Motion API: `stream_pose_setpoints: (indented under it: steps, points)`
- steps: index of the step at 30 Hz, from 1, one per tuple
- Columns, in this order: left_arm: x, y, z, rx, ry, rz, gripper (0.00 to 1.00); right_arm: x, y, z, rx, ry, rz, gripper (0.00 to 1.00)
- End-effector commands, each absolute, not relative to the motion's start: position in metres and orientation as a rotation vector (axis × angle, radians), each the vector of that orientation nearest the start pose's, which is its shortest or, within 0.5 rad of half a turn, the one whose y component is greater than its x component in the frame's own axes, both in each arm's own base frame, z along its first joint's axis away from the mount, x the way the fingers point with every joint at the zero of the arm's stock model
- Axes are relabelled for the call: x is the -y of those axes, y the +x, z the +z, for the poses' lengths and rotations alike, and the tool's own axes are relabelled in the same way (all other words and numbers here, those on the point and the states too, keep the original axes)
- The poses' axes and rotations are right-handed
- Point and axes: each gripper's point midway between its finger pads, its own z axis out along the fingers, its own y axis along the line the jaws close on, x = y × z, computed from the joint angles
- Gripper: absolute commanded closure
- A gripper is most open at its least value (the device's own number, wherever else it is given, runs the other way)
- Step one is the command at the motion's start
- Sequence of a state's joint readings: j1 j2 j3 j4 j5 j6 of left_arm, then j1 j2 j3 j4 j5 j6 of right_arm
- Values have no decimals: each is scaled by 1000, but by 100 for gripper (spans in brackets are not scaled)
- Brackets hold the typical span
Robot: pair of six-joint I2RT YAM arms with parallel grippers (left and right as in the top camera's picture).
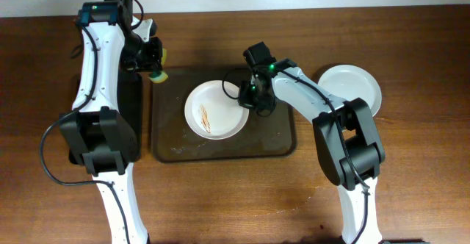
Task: Clean dirty plates on tray and stack at the side
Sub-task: 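Scrub the pink plate with the sponge in the left gripper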
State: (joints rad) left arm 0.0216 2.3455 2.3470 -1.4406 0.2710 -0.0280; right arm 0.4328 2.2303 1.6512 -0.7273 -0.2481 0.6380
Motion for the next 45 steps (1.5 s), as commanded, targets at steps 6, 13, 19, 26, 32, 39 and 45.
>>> stream_pose_setpoints:
  steps: [6, 13, 19, 26, 32, 39, 45]
  points:
    - [102, 451, 93, -3106, 221, -306, 99, -242, 412, -13, -3028, 371, 486, 96]
    - [110, 435, -13, -3124, 267, -281, 99, -243, 415, -12, -3013, 365, 497, 96]
    - [152, 383, -14, -3199, 514, -639, 99, -243, 416, -12, -3010, 364, 500, 96]
    - [108, 466, -26, -2991, 165, -119, 99, -244, 417, -12, -3008, 358, 501, 96]
    - [75, 407, -27, -3233, 132, 148, 99, -244, 417, -12, -3007, 358, 501, 96]
    - [211, 385, 3, -3022, 610, -992, 99, -249, 418, -10, -3001, 351, 542, 96]
    - [188, 460, -5, -2889, 290, -781, 99, -249, 419, -10, -2998, 349, 544, 96]
